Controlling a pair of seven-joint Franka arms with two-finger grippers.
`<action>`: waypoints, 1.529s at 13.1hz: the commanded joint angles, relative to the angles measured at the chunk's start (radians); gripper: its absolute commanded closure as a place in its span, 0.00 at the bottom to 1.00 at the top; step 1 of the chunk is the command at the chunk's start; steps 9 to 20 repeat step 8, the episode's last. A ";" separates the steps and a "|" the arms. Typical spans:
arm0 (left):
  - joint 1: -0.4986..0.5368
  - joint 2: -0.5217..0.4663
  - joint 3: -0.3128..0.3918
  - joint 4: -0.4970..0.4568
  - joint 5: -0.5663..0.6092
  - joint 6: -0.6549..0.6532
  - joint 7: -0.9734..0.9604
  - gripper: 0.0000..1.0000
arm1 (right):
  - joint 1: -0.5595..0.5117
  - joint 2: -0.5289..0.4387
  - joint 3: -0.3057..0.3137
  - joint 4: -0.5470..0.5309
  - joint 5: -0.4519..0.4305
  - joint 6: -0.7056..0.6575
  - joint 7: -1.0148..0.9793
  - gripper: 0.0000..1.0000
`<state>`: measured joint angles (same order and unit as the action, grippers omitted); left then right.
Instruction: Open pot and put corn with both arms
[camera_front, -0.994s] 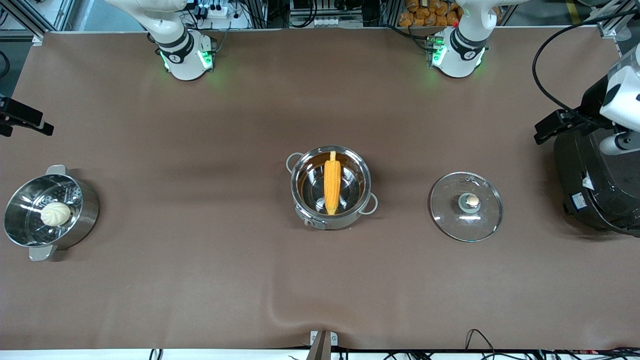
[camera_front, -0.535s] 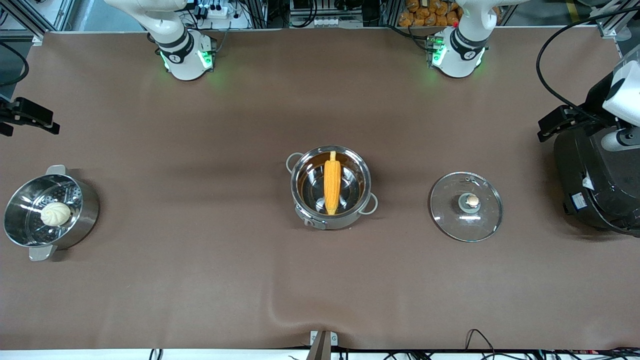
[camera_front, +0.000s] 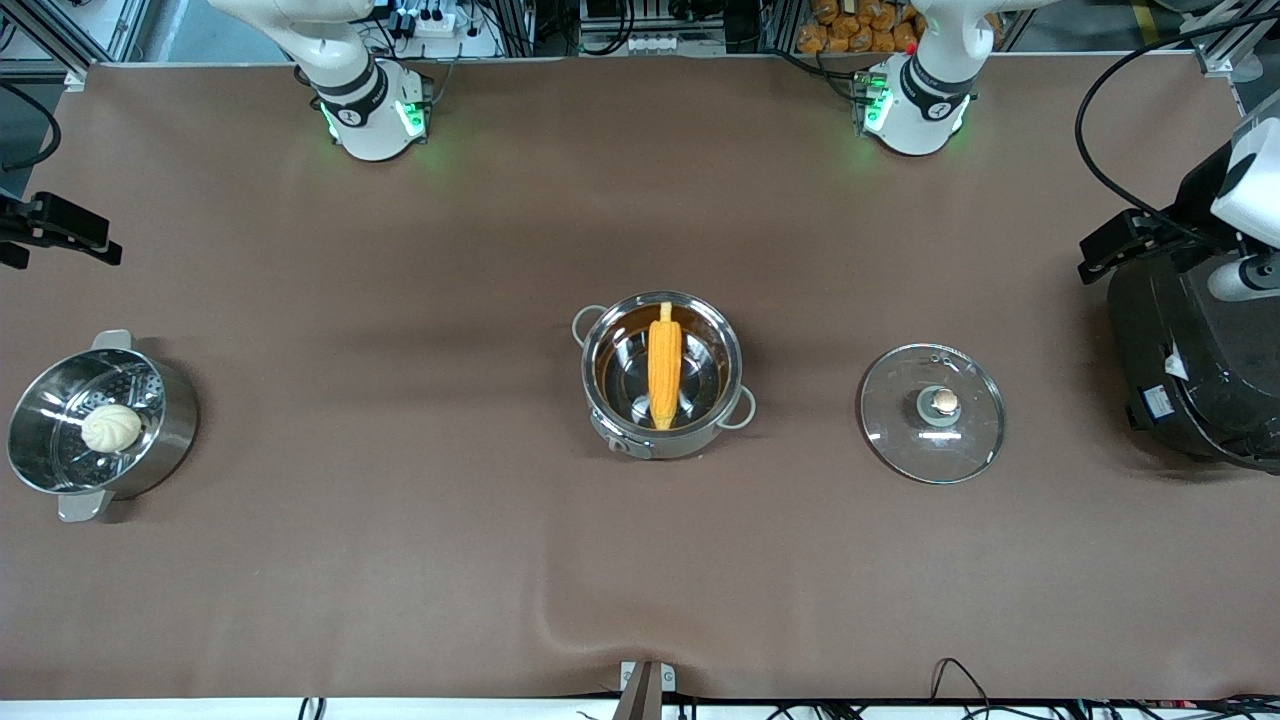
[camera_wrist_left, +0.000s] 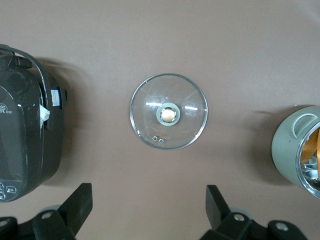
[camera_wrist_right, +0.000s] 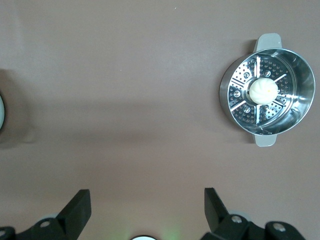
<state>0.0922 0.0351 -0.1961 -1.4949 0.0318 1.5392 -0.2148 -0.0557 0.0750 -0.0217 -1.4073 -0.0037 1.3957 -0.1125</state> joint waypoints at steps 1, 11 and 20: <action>0.007 0.006 0.000 0.019 -0.021 -0.011 0.028 0.00 | 0.002 -0.011 0.000 0.001 -0.003 -0.007 -0.010 0.00; 0.004 0.005 -0.002 0.019 -0.021 -0.010 0.026 0.00 | 0.008 -0.011 -0.001 -0.001 -0.002 0.011 -0.012 0.00; 0.004 0.005 -0.002 0.019 -0.021 -0.010 0.026 0.00 | 0.008 -0.011 -0.001 -0.001 -0.002 0.011 -0.012 0.00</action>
